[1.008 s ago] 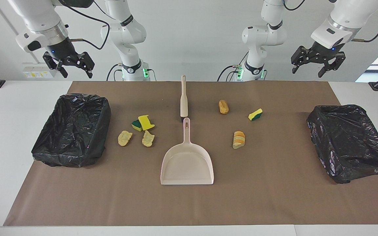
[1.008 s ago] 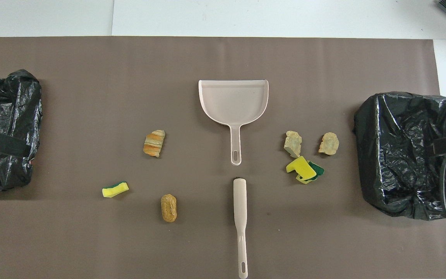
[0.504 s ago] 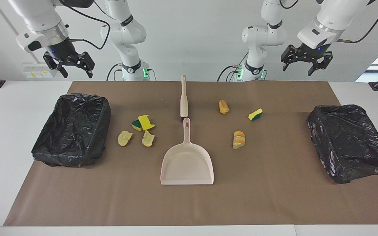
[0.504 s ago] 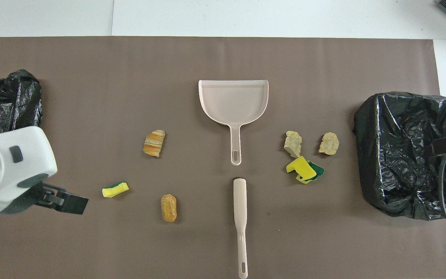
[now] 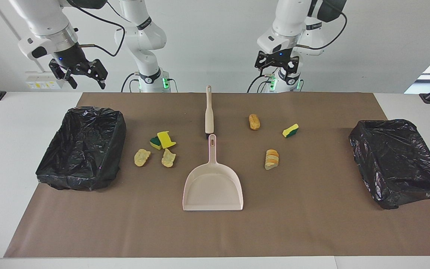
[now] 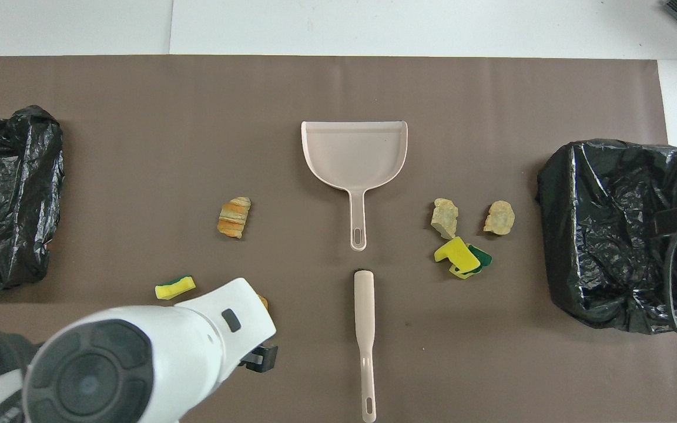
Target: Sweep and dump trash in bin
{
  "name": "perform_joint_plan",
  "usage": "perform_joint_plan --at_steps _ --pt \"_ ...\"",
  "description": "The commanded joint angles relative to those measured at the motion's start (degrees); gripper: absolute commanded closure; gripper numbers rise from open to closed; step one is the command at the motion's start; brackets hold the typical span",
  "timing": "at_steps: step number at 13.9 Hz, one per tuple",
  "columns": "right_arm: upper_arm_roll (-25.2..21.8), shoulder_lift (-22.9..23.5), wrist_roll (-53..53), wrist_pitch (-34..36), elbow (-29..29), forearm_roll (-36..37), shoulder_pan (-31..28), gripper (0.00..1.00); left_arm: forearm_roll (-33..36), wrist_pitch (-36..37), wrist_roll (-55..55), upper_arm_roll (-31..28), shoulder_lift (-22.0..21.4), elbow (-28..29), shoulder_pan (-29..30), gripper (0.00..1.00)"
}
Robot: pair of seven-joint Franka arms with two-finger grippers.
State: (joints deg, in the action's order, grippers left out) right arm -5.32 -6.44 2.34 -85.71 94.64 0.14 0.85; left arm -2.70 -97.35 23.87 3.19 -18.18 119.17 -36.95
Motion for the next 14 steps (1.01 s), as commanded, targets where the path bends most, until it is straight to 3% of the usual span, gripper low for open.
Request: perform_joint_plan --at_steps 1,5,7,10,14 --pt "1.1 0.29 -3.11 -1.39 0.64 1.87 3.17 0.0 -0.29 -5.73 6.79 -1.17 -1.33 4.74 -6.19 0.0" --pt "1.1 6.42 -18.3 -7.17 -0.51 1.45 11.88 0.0 -0.37 -15.65 16.1 -1.17 3.75 8.26 -14.1 0.0" --pt "1.1 11.08 -23.23 -11.22 -0.59 1.27 14.43 0.0 -0.37 -21.89 22.41 -1.17 9.54 8.09 -18.14 0.0" --pt "1.71 18.55 -29.56 -11.51 -5.85 -0.21 19.18 0.0 -0.37 -29.02 28.6 -1.17 15.44 7.92 -22.19 0.0" --pt "1.72 23.91 -33.18 -11.94 -6.92 -7.42 24.01 0.0 -0.37 -32.82 28.78 -1.17 19.23 7.83 -24.13 0.0"
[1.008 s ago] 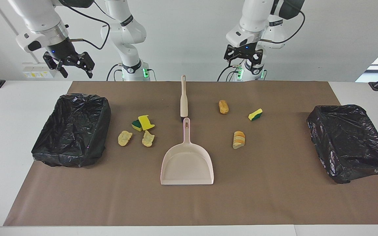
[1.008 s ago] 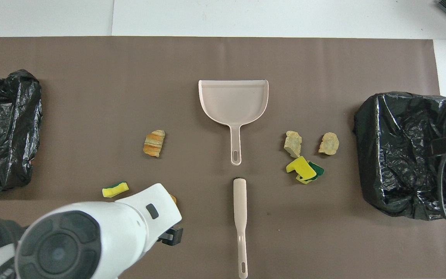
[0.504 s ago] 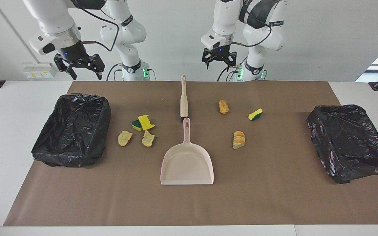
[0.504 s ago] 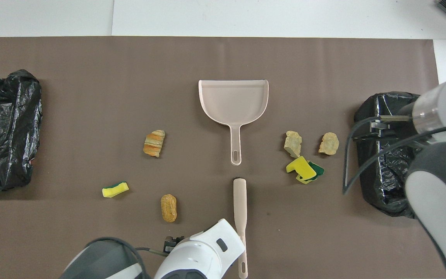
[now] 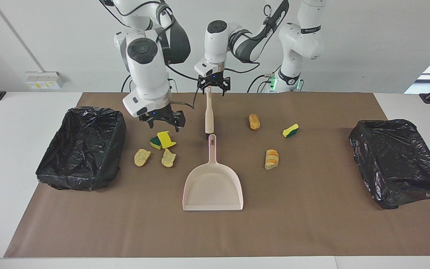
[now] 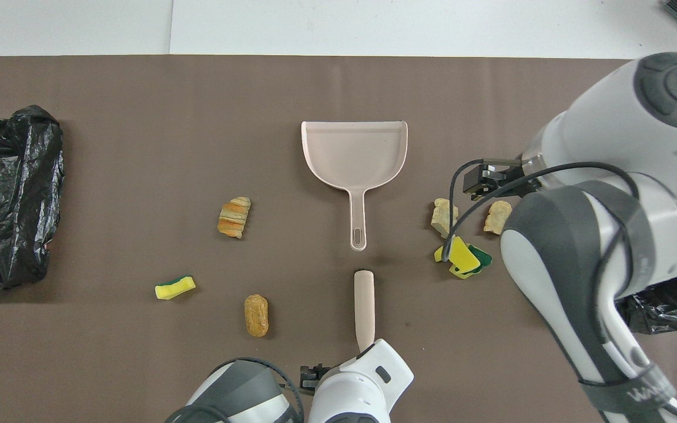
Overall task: Sweep and dump trash in bin
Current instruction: 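Grasp the pink dustpan handle with the right gripper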
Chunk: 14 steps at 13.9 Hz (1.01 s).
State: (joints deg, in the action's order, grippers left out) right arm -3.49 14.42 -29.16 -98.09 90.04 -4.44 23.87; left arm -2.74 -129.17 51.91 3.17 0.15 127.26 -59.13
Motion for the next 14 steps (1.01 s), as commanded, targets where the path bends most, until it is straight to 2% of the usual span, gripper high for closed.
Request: perform_joint_plan --at_steps 1,3,4,7,11,12,13,14 --pt "-0.11 5.59 -2.48 -0.25 -3.89 -3.03 2.22 0.0 -0.33 -1.17 0.73 -1.15 2.38 -0.35 -3.0 0.0" --pt "-0.02 10.08 -4.59 -1.05 -7.93 -3.03 4.24 0.0 -0.33 -1.35 0.56 -1.24 3.19 -0.44 -3.01 0.0" --pt "-0.02 10.71 -4.33 -1.22 -8.13 -2.95 4.6 0.0 -0.33 -1.43 0.47 -1.24 3.27 -0.61 -2.93 0.0" --pt "3.48 15.53 -3.36 -6.04 -9.79 -2.07 4.69 0.0 -0.33 -0.83 0.47 -1.15 3.19 -0.52 -3.1 0.14" --pt "3.49 16.43 -1.7 -7.2 -9.45 -0.4 5.57 0.0 -0.33 0.76 0.03 -1.06 2.92 -0.61 -3.36 0.57" --pt "3.49 16.43 -1.34 -9.46 -9.18 -0.48 5.74 0.0 -0.33 1.11 0.12 -1.06 2.66 -0.61 -3.36 0.74" --pt "3.49 16.43 -1.25 -10.53 -7.01 -0.48 6.01 0.0 -0.33 2.16 -0.14 -1.15 2.4 -0.7 -3.19 0.86" --pt "3.49 16.08 -1.08 -11.5 -5.33 -0.57 6.01 0.0 -0.33 3.3 -0.23 -1.15 2.31 -0.96 -3.1 0.93"
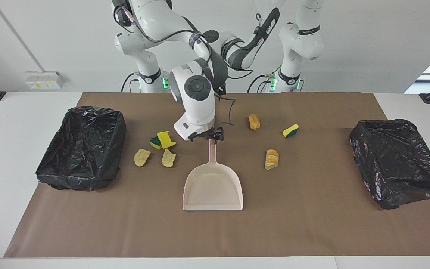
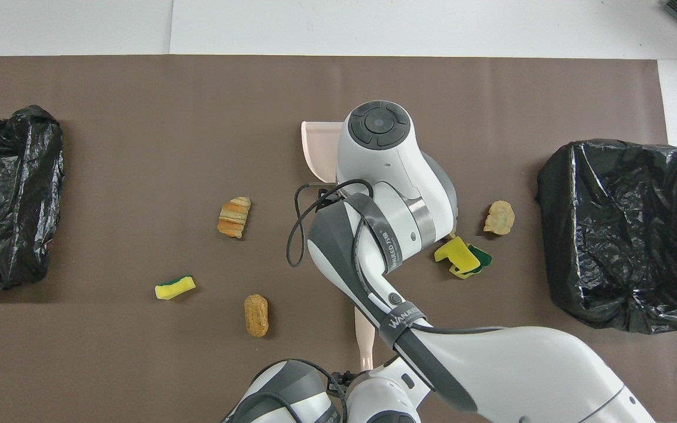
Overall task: Sweep and dump trash in bin
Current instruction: 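Grasp the pink dustpan handle with the right gripper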
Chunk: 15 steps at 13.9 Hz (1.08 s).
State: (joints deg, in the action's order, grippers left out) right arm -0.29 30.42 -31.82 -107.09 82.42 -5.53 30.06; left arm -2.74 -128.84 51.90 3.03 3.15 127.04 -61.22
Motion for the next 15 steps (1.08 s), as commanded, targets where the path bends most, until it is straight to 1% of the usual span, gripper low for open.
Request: perform_joint_plan --at_steps 1,2,4,5,7,8,9,10,12,13,14,15 --pt "0.29 -0.36 1.59 -2.51 3.26 0.35 -0.17 0.0 -0.33 3.68 -0.22 -0.92 -0.95 -0.74 -1.01 1.0" --pt "0.29 -1.15 1.5 -3.03 5.01 -0.26 -0.35 0.0 -0.33 4.99 -0.22 -1.0 -1.21 -0.74 -1.1 1.0" --pt "0.29 -2.03 1.41 -3.74 6.79 -0.53 -0.44 0.0 -0.33 9.28 -0.83 -1.27 -4.18 -0.66 -0.4 1.0" --pt "0.29 -2.04 0.98 -3.83 6.62 -0.53 -0.44 0.0 -0.33 12.62 -0.84 -1.53 -6.29 -0.65 -0.05 1.0" --pt "0.29 -1.95 0.62 -3.74 6.35 -0.71 -0.44 0.0 -0.33 22.62 -0.05 -1.53 -9.55 -0.57 1.71 1.0" --pt "0.29 -1.86 0.36 -3.83 6.35 -0.8 -0.44 0.0 -0.25 26.93 0.21 -1.62 -10.87 -0.22 1.89 1.0" --pt "0.29 -1.95 -0.25 -3.83 6.35 -0.8 -0.35 0.01 -0.07 30.2 0.3 -1.71 -12.19 0.22 3.28 1.0" --pt "0.29 -1.95 -0.87 -3.92 6.44 -0.71 -0.35 0.08 0.02 32.93 0.39 -1.71 -13.24 0.31 4.95 1.0" --pt "0.29 -2.12 -0.87 -4.97 6.96 -0.8 -0.35 0.28 0.63 36.46 0.74 -1.62 -14.92 0.31 9.25 1.0" --pt "0.38 -2.12 -0.87 -4.97 7.05 -0.8 -0.35 0.33 0.63 35.42 1.09 -1.53 -15.62 1.27 9.71 1.0" --pt "0.29 -2.12 -0.87 -4.97 7.14 -0.8 -0.35 0.43 0.63 33.76 1.18 -1.53 -16.15 2.24 9.54 1.0" --pt "0.38 -2.12 -0.7 -4.97 7.14 -0.8 -0.44 0.7 0.63 30.35 1.27 -1.36 -17.64 4.77 8.93 1.0"
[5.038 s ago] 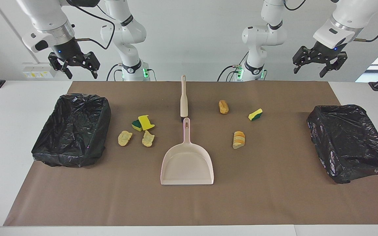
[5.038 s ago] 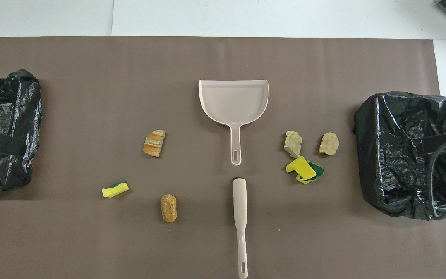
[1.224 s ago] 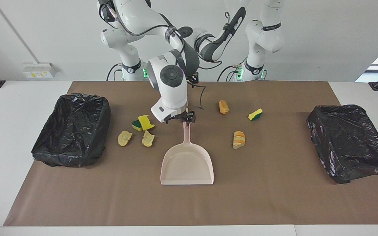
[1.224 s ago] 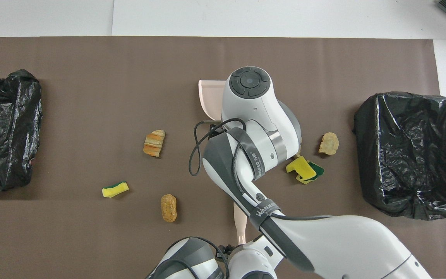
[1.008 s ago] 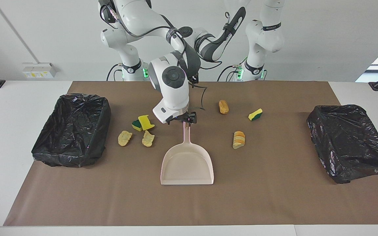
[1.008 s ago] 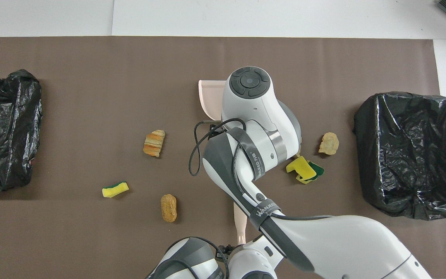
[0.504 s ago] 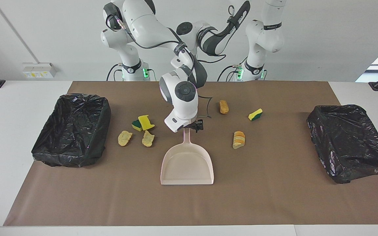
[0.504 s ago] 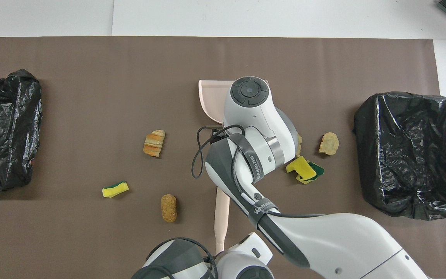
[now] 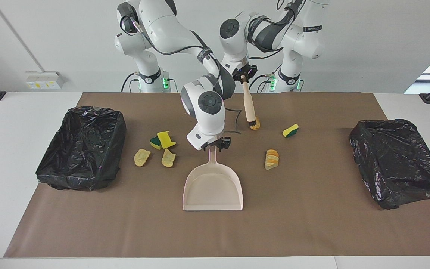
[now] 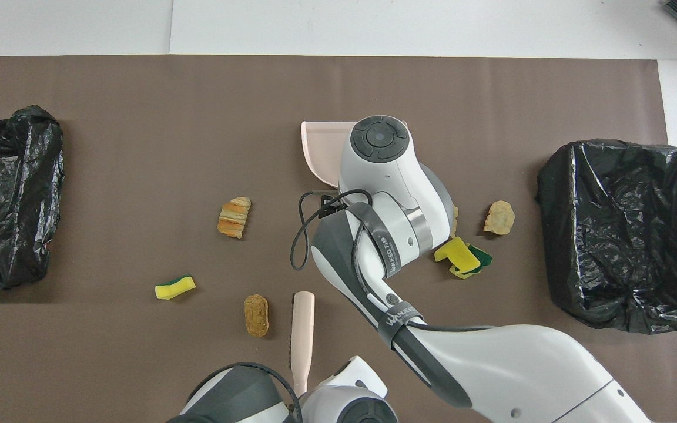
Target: Sweep and dump trash in bin
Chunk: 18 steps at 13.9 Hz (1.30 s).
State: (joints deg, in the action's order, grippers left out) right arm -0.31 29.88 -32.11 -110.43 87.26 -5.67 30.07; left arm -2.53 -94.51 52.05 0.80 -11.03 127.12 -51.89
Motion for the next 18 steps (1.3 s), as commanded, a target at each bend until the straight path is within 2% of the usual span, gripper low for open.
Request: perform_joint_plan --at_steps 1,4,6,8,10,14,17,18 --pt "0.4 -1.57 -0.93 -1.37 2.21 -0.75 -0.37 1.0 0.34 -8.46 1.21 1.04 -5.64 8.02 -1.62 1.0" --pt "0.31 -1.57 -4.28 -0.93 1.95 -0.4 -0.36 1.0 0.34 -15.08 -0.1 1.05 -12.24 17.34 -4.09 1.0" --pt "0.31 -1.57 -2.71 -0.58 1.69 -0.14 -0.71 1.0 0.08 -15.18 -4.39 0.96 -13.4 19.29 -3.93 1.0" --pt "0.31 -2.8 3.25 0.38 1.77 -0.57 -1.68 1.0 -0.28 -15.53 -7.92 0.43 -13.66 20.88 -3.57 1.0" --pt "0.14 -5.43 5.99 2.13 2.04 -0.49 -3.43 1.0 -0.19 -15.79 -12.38 0.17 -12.79 21.06 1.67 1.0" --pt "0.23 -11.67 23.82 7.49 2.74 -0.49 -10.11 1.0 -0.19 -17.73 -26.97 0.17 -8.23 19.49 15.03 1.0" --pt "-0.12 -16.85 37.86 10.05 5.89 1.27 -10.91 1.0 -0.1 -16.51 -32.44 0.17 -3.22 13.44 22.16 1.0" --pt "-0.04 -18.61 41.48 10.4 7.56 3.18 -10.56 1.0 -0.02 -16.15 -33.32 0.17 -2.86 11.24 23.92 1.0"
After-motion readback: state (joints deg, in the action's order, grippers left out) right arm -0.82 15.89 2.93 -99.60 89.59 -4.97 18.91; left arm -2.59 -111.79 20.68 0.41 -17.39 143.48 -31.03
